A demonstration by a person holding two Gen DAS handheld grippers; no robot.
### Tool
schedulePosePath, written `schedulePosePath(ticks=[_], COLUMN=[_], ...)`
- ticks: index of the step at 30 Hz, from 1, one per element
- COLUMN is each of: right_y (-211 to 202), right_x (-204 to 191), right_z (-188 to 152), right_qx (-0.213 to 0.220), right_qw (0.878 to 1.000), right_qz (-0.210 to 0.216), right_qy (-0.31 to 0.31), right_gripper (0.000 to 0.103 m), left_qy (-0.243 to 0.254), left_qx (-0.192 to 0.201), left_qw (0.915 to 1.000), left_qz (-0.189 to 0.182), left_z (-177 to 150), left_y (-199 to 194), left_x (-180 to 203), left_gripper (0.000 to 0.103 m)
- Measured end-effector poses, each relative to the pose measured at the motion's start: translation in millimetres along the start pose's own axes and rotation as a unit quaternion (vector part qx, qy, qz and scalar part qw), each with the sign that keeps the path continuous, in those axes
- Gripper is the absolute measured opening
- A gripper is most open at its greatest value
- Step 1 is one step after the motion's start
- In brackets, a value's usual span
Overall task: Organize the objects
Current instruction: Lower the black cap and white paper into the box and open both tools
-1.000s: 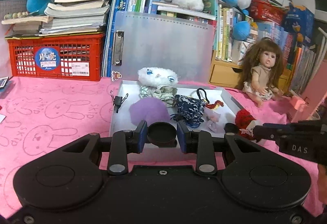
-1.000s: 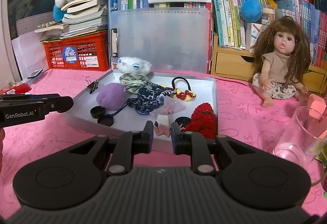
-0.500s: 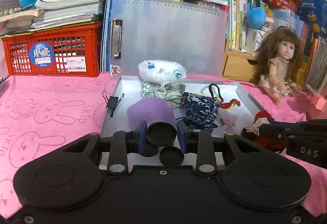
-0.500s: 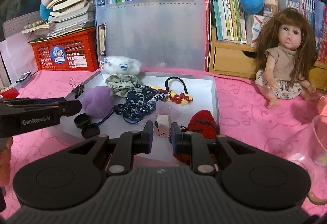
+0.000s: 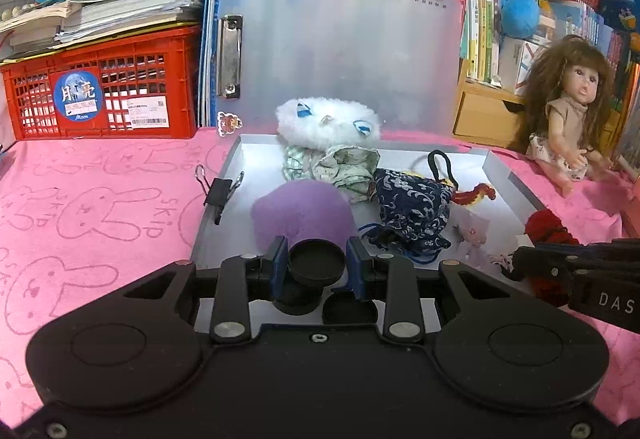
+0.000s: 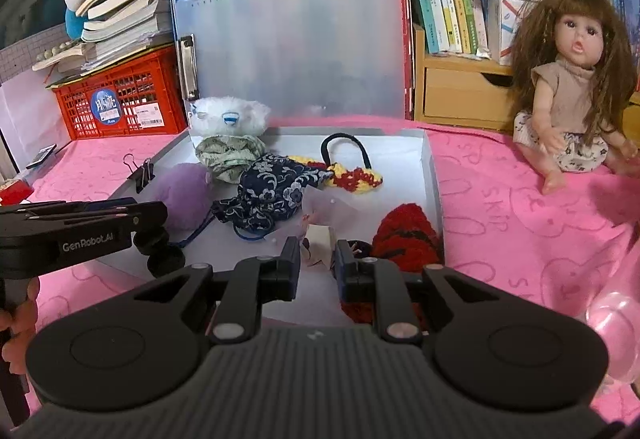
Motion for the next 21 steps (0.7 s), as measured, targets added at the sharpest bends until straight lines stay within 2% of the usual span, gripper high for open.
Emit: schedulePosePath(ticks=[17, 21], right_y=[24, 29], right_x=[-2, -1], right_z=[7, 11], right_qx=[-0.018, -0.019], right_qw=[1.0, 1.0], right_qz=[0.014, 0.014], right_qy=[0.003, 0.006], right_gripper=[0.023, 0.023], left_qy=[0.015, 0.007], left_qx=[-0.012, -0.025], left_qw=[0.9998, 0.9996], left_qz=[0.008, 0.007], left_z=[10, 11], left_y=[29, 41], left_x=[4, 2], left_gripper=[0.031, 0.03])
Point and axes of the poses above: each gripper's, at about its wrist camera, not at the fingertips, and y roughly the way its jaws point, x to its right, z to its top, the point moved 2 cm from there along y, roughly the way its jaws point, and after that the axes turned 14 degrees about -x, right-handed, at the moved point
